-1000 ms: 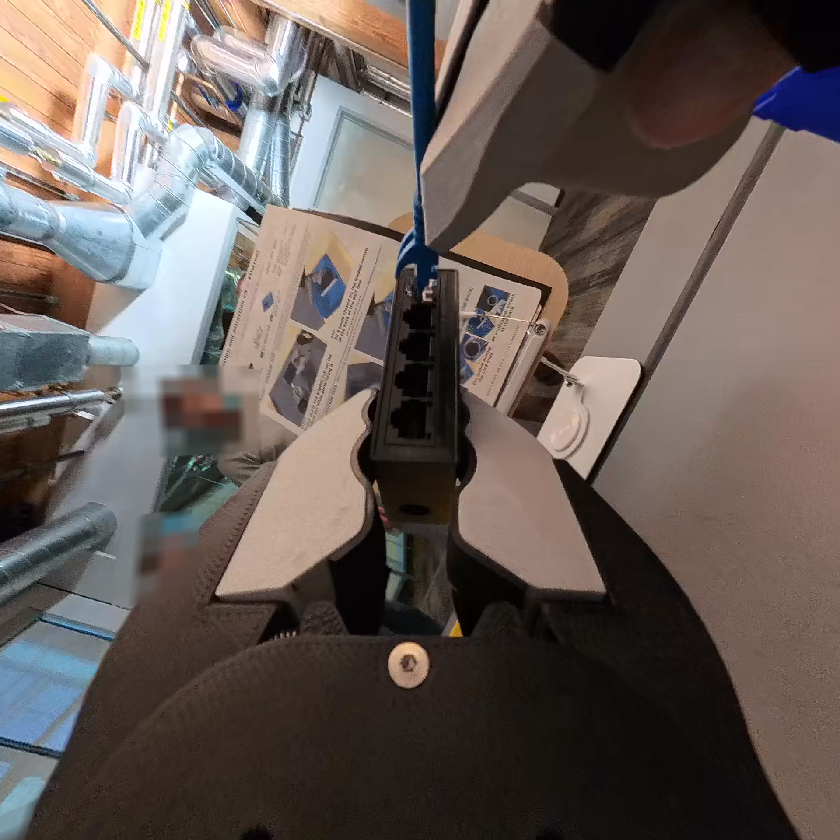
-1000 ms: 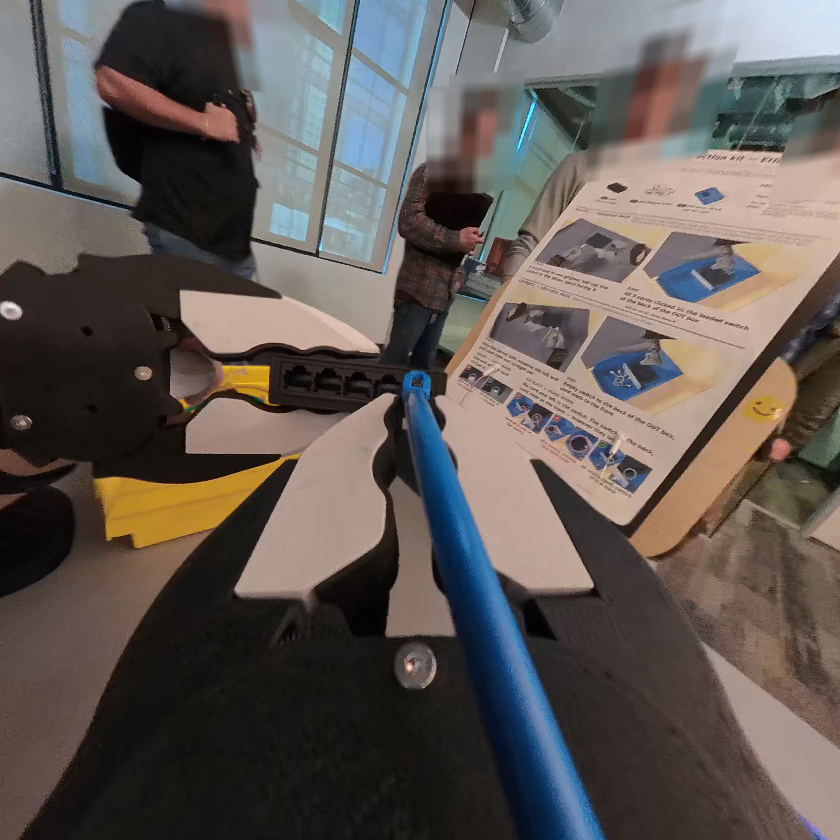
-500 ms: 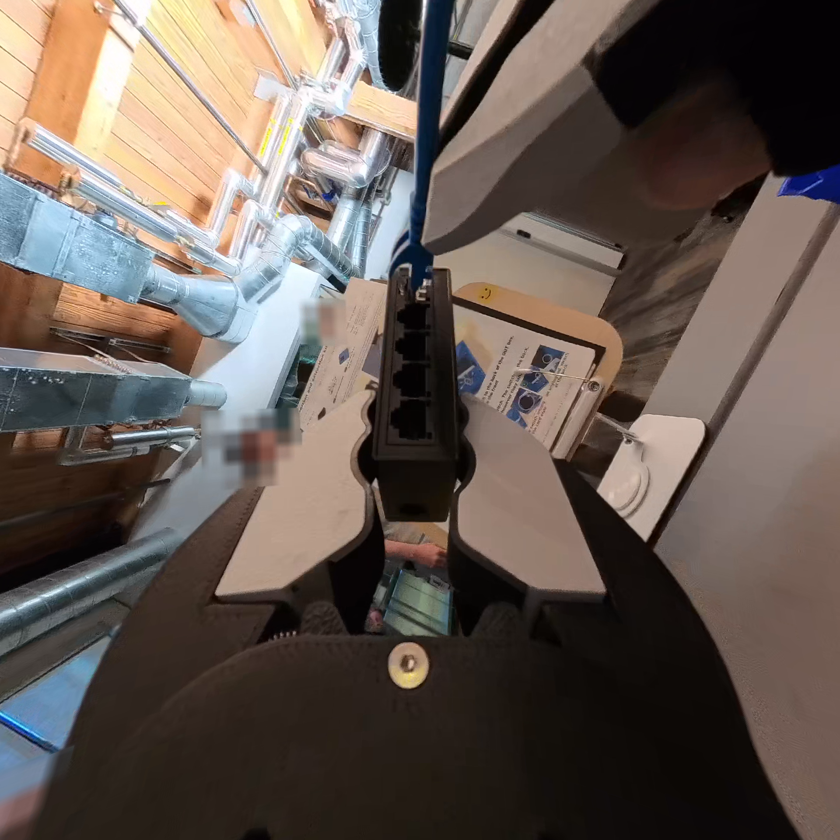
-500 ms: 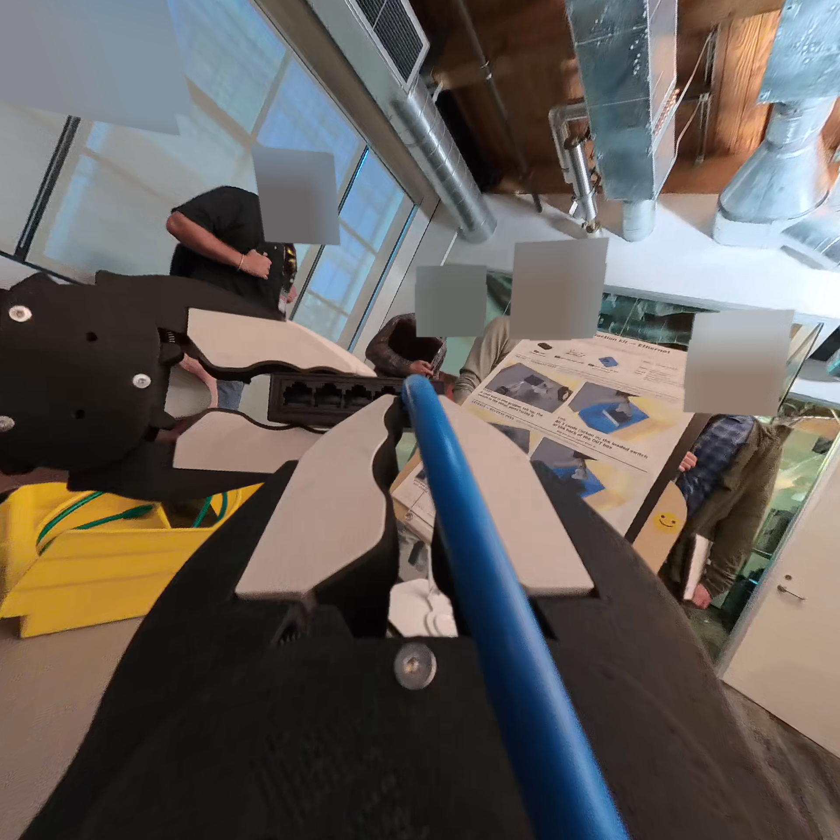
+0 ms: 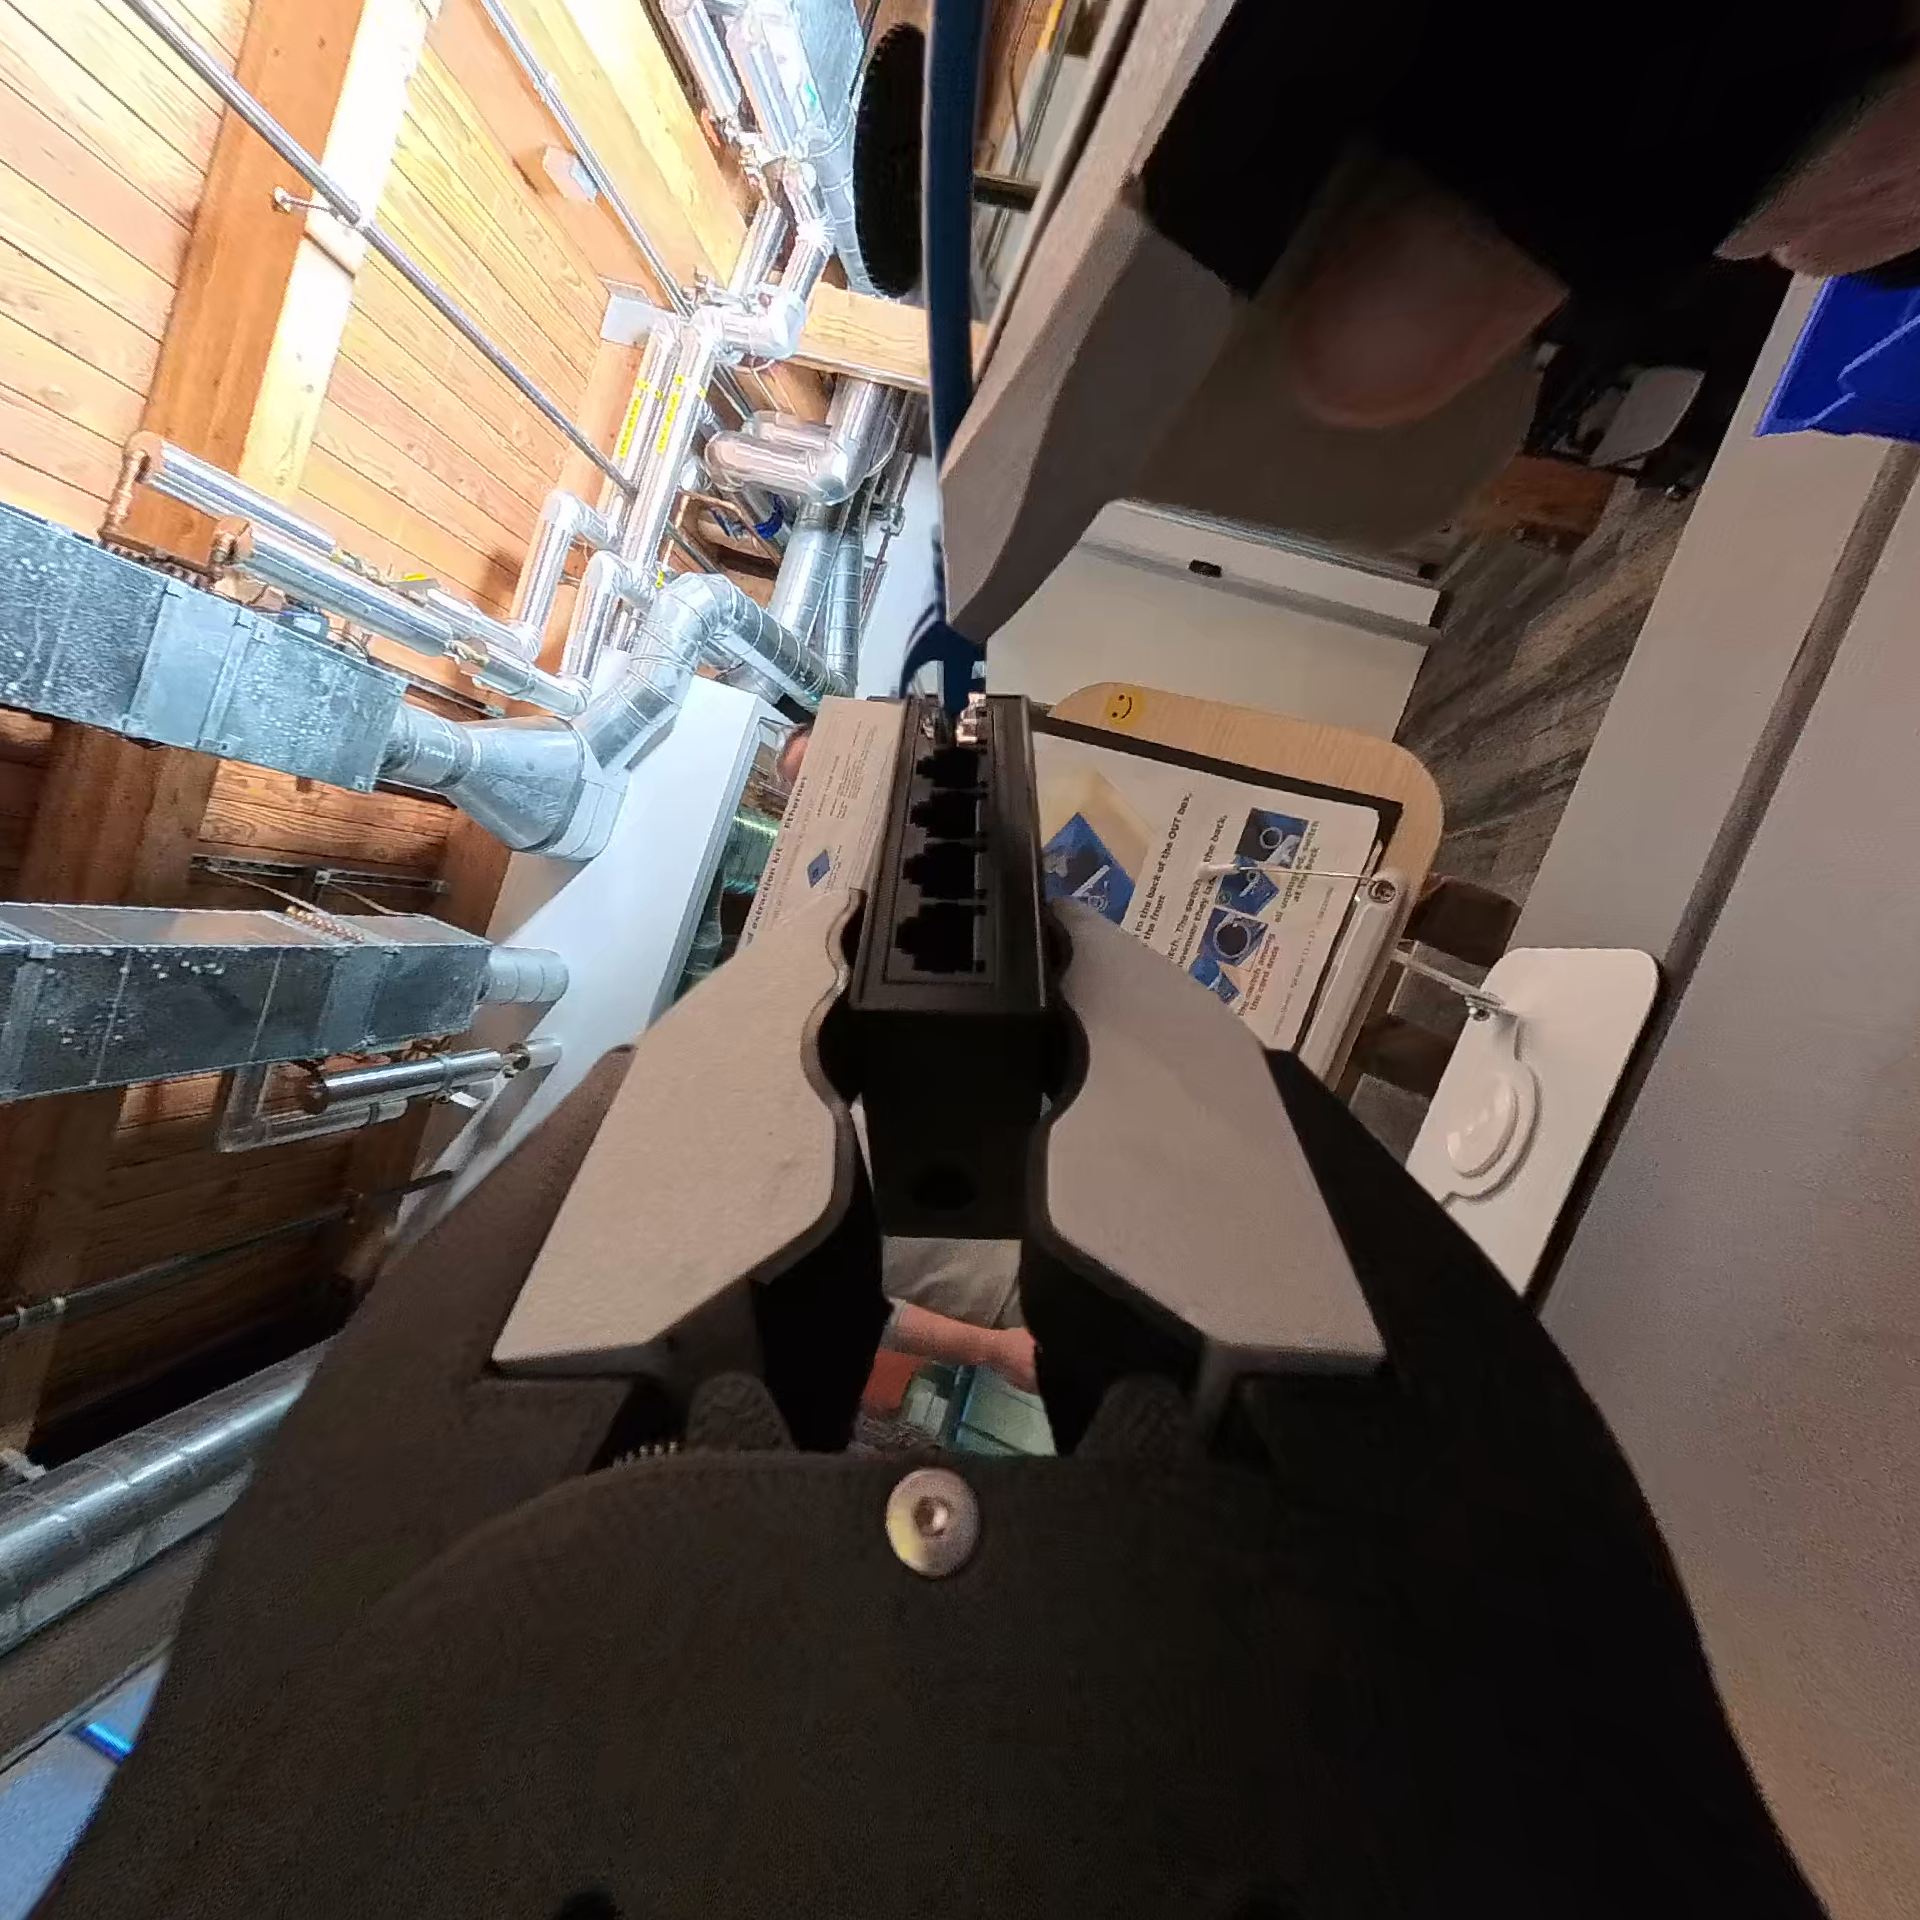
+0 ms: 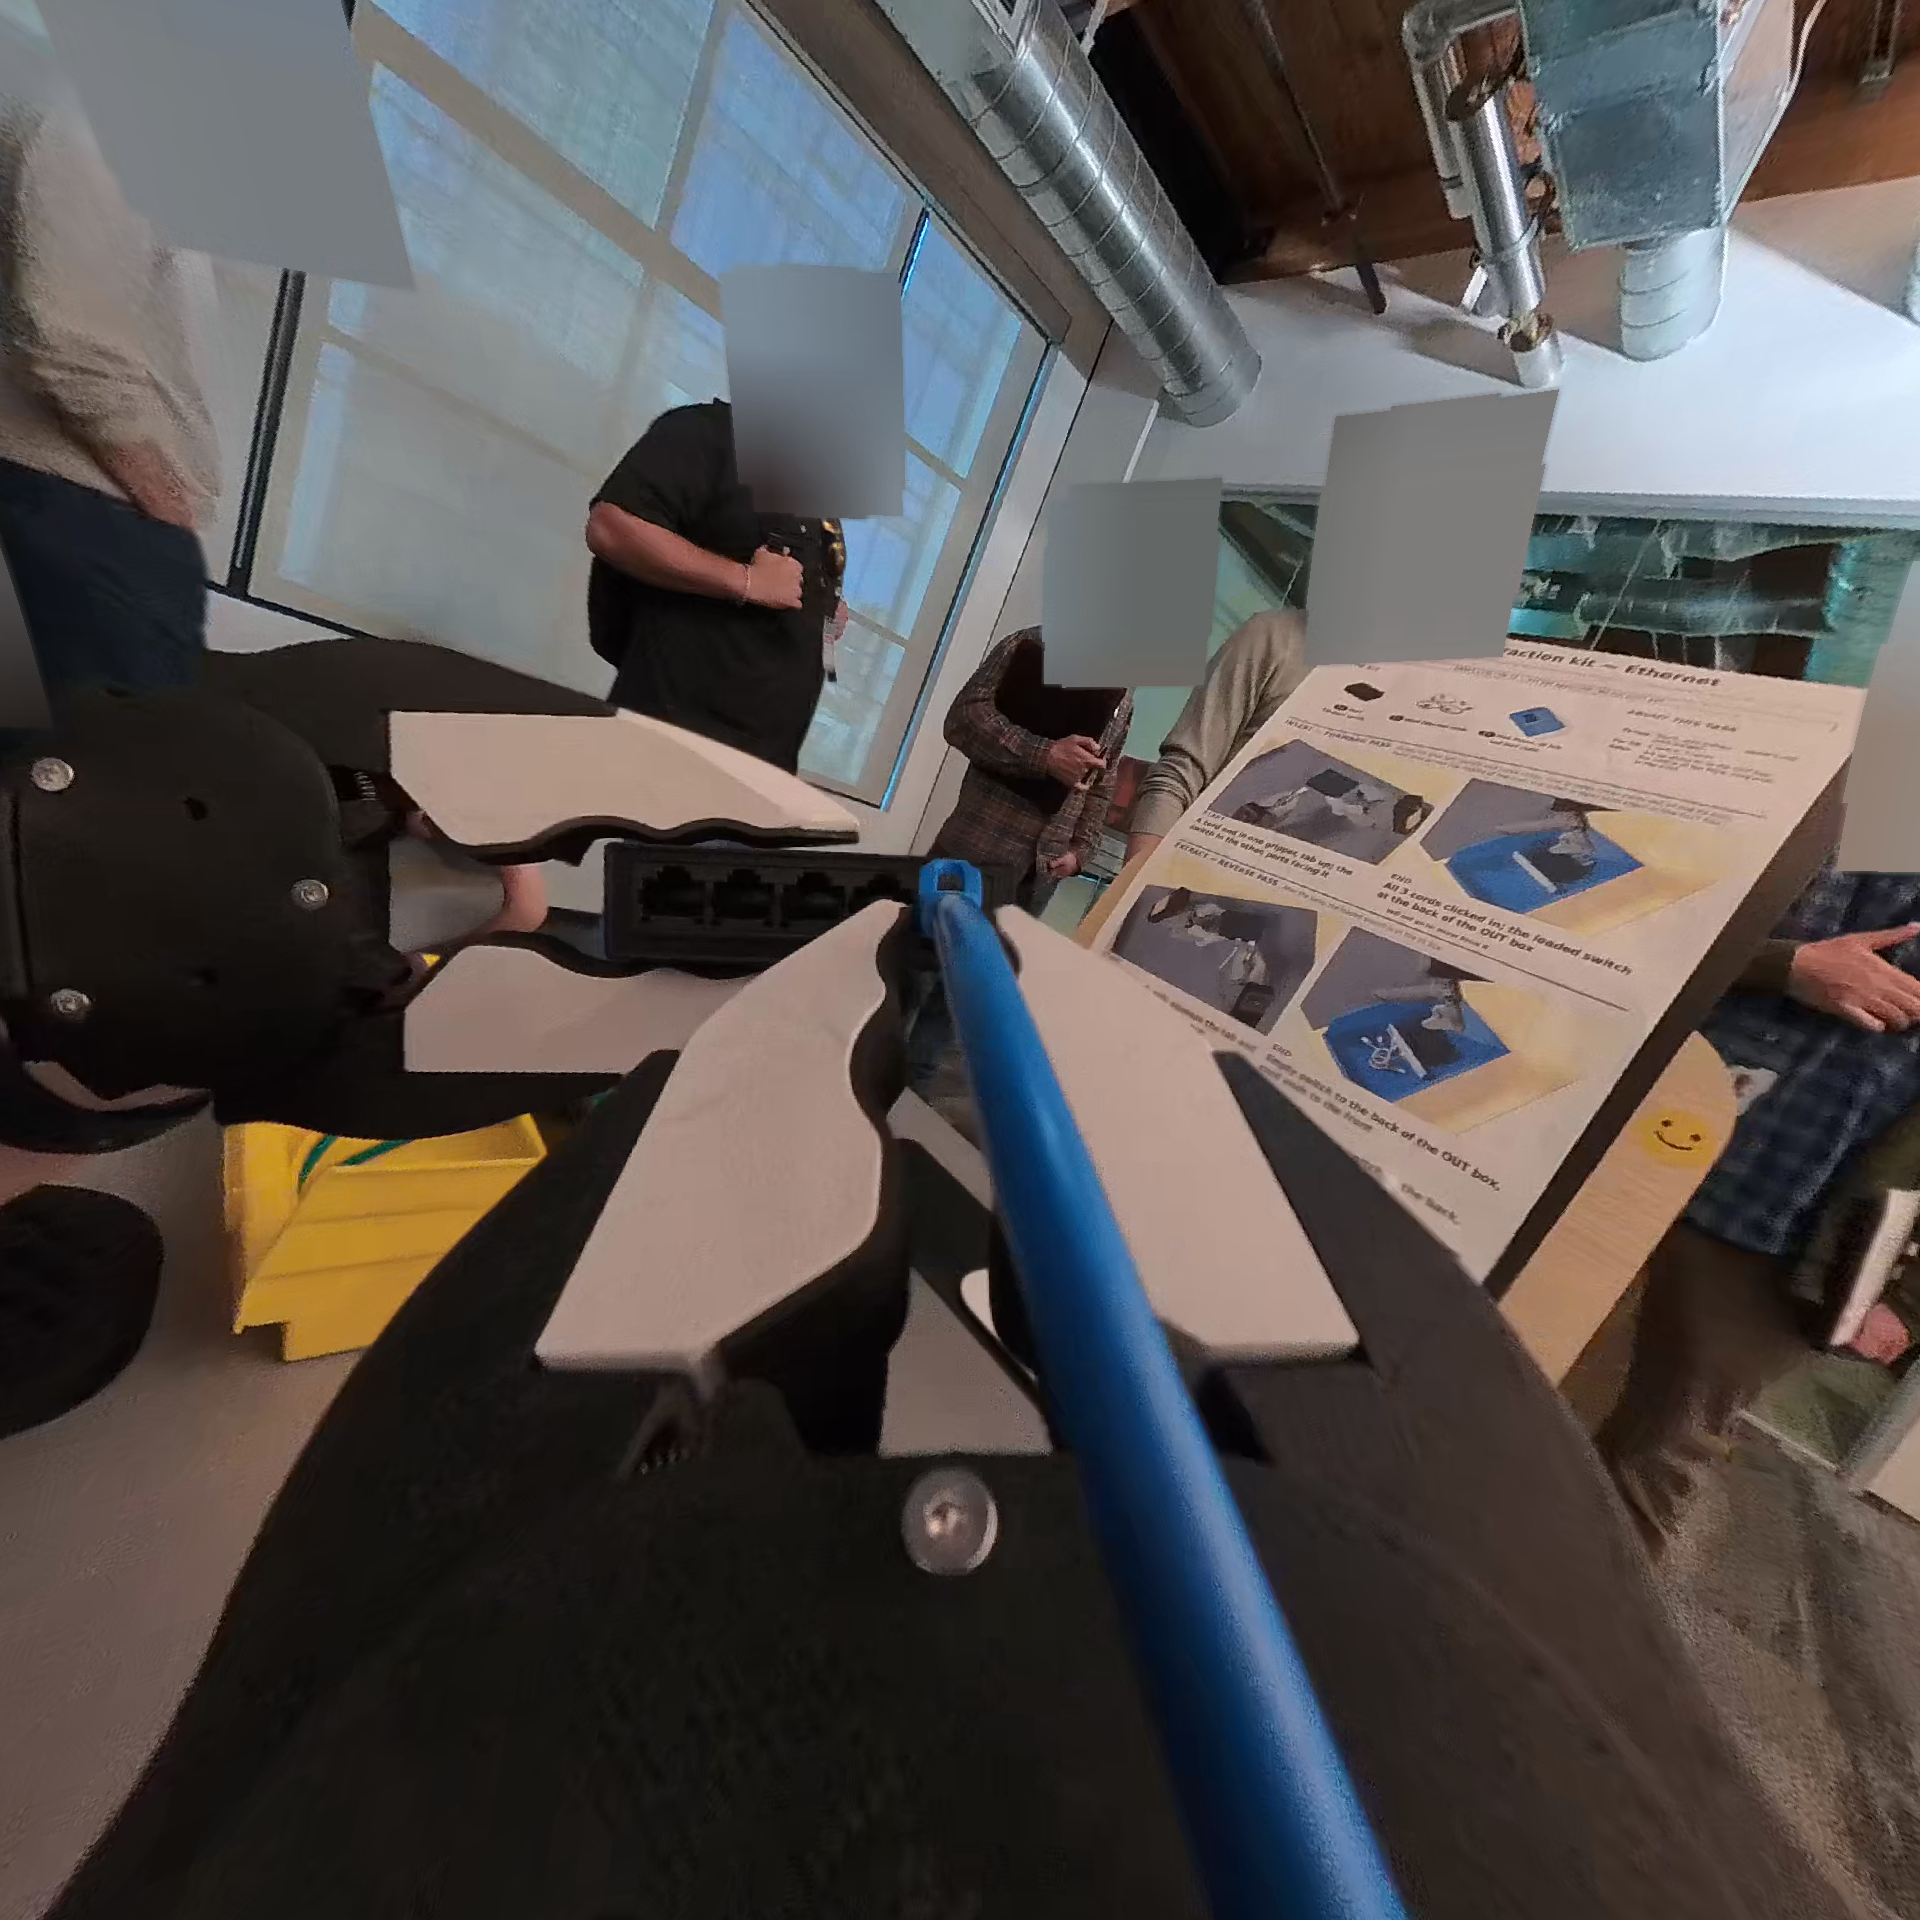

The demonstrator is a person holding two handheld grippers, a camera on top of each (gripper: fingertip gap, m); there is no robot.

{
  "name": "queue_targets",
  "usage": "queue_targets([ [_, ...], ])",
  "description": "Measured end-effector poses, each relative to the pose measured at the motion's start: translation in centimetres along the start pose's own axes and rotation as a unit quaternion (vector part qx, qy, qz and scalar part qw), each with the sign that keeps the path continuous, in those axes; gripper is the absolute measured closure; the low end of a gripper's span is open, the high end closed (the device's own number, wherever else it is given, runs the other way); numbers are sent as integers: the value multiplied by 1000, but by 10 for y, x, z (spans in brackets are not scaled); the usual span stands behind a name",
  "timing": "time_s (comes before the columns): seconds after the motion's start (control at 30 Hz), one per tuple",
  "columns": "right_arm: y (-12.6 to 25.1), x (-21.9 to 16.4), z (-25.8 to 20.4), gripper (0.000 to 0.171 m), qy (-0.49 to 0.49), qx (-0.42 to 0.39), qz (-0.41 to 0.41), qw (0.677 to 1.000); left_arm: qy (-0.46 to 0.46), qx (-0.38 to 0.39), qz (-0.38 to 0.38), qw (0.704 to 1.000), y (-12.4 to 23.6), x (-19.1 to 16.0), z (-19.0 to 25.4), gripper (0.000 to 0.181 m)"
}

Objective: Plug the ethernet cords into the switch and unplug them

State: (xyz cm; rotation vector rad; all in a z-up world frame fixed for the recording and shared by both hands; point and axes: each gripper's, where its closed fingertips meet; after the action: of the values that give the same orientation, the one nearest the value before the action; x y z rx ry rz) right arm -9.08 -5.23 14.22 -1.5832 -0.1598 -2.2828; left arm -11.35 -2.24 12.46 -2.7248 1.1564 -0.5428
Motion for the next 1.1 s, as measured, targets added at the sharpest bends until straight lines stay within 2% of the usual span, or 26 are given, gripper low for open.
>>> queue_targets([
  [0.13,4,5,-2,159,-12,-8,37,999,13,1,12,1000,4,5,-4,153],
  [0.33,20,20,-6,160,57,-55,95,992,54,-20,24,998,9,15,-8,152],
  [0.53,34,40,-15,159,108,-98,135,980,58,20,39,997,19,25,-23,153],
  [0.73,44,50,-20,160,142,-117,154,971,69,30,51,996,25,31,-29,150],
  [0.83,47,54,-22,160,161,-128,156,966,86,20,63,994,29,36,-31,144],
  [0.93,50,57,-22,160,181,-142,157,960,105,6,75,992,32,41,-32,130],
  [1.03,54,59,-19,159,196,-154,156,956,152,-55,104,981,37,48,-29,106],
  [1.1,54,59,-17,160,206,-162,153,953,208,-119,143,960,42,52,-30,94],
])
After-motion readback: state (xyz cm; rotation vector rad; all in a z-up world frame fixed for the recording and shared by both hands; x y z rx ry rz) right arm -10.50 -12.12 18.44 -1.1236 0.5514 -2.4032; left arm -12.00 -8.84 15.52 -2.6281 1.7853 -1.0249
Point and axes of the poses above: each gripper's, where its closed fingertips meet, y back along the fingers, x out of its top, z = x × y across the jaws, and after that the axes turned 14 degrees about -z, right-handed
